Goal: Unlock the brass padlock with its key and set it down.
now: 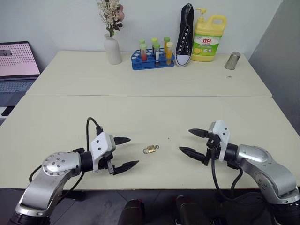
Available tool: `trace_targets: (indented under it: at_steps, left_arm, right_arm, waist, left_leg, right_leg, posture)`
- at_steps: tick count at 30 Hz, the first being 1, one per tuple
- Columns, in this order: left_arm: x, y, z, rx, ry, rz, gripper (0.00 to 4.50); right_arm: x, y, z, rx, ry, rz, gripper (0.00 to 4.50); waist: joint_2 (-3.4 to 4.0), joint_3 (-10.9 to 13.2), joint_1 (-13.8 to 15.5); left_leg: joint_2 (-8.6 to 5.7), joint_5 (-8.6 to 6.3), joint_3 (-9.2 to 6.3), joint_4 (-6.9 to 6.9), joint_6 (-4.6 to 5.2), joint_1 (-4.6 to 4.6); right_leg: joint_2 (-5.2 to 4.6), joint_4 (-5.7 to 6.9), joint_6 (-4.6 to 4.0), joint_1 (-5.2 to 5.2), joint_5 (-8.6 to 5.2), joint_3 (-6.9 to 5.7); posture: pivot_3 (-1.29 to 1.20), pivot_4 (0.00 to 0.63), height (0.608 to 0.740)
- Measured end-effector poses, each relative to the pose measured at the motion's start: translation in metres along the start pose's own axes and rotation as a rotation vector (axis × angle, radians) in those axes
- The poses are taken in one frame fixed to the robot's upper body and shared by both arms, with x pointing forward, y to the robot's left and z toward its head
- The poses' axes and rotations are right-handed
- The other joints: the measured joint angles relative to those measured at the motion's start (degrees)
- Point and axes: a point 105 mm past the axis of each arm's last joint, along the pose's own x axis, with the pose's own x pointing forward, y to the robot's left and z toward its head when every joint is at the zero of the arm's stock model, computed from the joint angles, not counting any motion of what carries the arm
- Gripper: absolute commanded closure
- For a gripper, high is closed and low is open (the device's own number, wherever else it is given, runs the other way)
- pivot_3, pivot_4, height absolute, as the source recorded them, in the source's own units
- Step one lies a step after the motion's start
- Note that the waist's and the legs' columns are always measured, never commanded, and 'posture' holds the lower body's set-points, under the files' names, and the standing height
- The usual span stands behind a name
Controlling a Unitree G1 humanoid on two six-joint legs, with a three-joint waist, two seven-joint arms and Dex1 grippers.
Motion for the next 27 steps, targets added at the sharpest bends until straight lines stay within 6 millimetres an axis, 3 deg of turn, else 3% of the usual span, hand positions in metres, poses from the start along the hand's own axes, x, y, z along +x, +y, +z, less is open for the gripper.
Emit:
trace_targets:
  at_steps: [8, 15, 27]
  left_arm:
    - [0.014, -0.001, -0.011, 0.017, 0.026, 0.001, 0.0]
    - [0.059, 0.007, -0.02, -0.021, 0.013, 0.016, 0.0]
    - [0.075, 0.007, -0.024, -0.017, 0.042, -0.036, 0.0]
  right_arm:
    - [0.0, 0.002, 0.0, -0.003, 0.014, -0.005, 0.02]
    - [-0.002, 0.007, 0.002, -0.009, 0.031, -0.043, 0.02]
    - [-0.006, 0.011, -0.004, 0.001, 0.065, -0.056, 0.02]
  waist:
    - [0.01, 0.0, 0.01]
    - [-0.04, -0.01, 0.17]
    - [-0.05, -0.02, 0.01]
  left_leg:
    - [-0.02, 0.0, 0.01, 0.0, 0.0, 0.0]
    - [-0.08, 0.0, -0.01, 0.06, 0.0, -0.04]
    - [-0.07, 0.0, -0.01, 0.04, 0.0, -0.02]
  right_leg:
    - [0.0, 0.0, 0.0, 0.0, 0.0, 0.0]
    - [0.09, 0.01, 0.03, 0.03, 0.01, 0.0]
    - [0.11, 0.02, 0.03, 0.02, 0.01, 0.01]
  posture:
    - [0.0, 0.15, 0.74]
    - [0.0, 0.15, 0.74]
    - [0.0, 0.15, 0.74]
